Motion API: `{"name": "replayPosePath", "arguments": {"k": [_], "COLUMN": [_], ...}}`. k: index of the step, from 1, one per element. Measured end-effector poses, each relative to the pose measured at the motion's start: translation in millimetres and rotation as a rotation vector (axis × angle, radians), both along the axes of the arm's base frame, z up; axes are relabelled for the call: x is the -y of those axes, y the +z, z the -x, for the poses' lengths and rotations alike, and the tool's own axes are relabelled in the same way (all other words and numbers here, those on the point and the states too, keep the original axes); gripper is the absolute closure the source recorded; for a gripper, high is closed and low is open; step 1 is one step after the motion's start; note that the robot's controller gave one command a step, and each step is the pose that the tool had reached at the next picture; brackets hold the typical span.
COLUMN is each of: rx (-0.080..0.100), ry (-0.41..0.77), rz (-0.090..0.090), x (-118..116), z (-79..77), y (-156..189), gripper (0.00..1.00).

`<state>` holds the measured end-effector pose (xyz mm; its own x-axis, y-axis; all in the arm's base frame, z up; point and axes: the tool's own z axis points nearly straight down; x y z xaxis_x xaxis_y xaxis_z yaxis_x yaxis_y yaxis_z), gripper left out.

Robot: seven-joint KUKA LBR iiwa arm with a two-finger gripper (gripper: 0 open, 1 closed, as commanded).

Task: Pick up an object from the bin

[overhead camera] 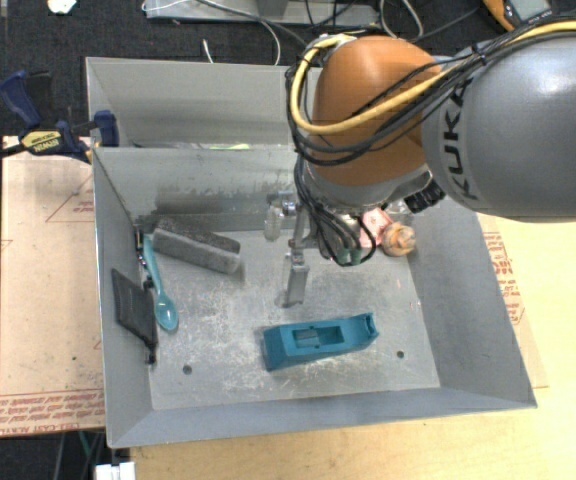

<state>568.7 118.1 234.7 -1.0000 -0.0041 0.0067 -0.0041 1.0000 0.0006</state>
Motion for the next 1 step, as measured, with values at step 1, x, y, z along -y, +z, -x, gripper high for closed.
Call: {"name": "replayPosePath", "arguments": {"k": [1], "rx": [0.008], "ry": [-0.003], "rz": [-0.001], "x": [0.7], "z": [-1.4], "y": [4.8], "gripper": [0.0]}}
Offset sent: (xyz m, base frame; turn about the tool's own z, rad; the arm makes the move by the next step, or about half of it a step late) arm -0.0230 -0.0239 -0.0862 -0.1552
